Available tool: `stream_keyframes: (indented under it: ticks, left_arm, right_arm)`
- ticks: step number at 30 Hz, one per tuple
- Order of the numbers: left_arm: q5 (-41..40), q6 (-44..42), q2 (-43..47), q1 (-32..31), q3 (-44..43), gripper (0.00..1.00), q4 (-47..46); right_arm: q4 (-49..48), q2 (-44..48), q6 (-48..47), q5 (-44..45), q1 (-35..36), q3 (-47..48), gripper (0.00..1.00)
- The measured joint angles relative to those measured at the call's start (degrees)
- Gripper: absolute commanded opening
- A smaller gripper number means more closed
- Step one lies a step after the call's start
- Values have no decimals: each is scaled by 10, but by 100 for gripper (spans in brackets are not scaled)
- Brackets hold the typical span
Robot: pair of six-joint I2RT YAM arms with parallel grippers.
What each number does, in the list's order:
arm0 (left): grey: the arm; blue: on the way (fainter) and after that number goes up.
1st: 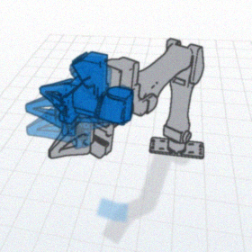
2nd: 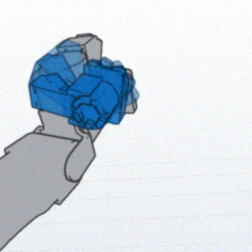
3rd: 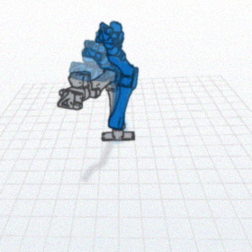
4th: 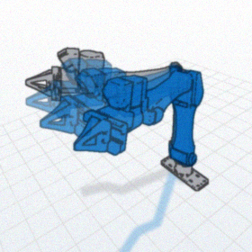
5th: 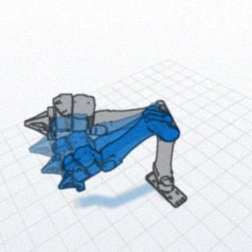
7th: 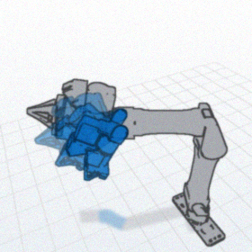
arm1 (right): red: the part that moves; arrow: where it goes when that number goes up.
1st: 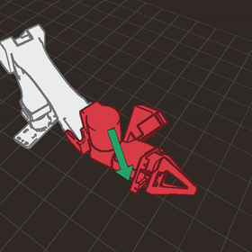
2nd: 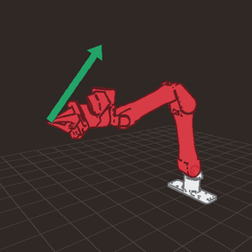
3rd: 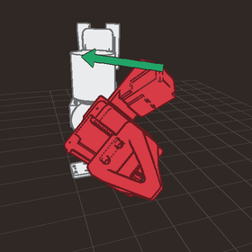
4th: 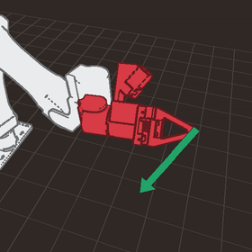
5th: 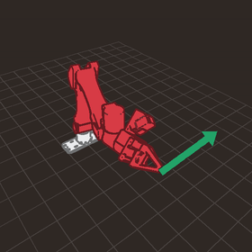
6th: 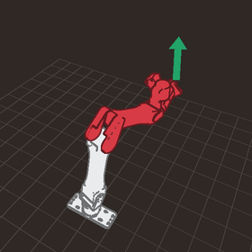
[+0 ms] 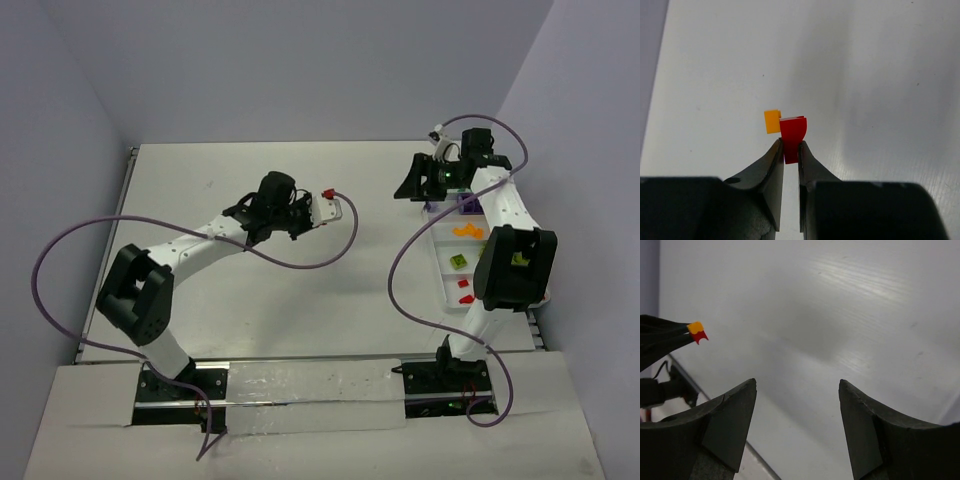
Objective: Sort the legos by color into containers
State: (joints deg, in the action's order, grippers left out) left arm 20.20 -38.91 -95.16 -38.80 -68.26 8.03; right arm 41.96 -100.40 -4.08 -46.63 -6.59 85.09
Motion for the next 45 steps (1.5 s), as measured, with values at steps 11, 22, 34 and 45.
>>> stream_keyframes:
  ticks: [11, 22, 34, 45]
  left_arm:
    - [13, -98, 26, -71, 8, 0, 39]
    - [17, -141, 32, -99, 7, 0, 77]
    - [17, -143, 32, -100, 7, 0, 81]
    - [18, -143, 32, -105, 3, 0, 82]
  right_arm:
    - [-5, 0, 0, -116, 101, -64, 68]
    - [7, -9, -31, -148, 164, -83, 60]
    - [75, -39, -97, -183, 183, -62, 60]
    - [102, -50, -121, -203, 190, -52, 54]
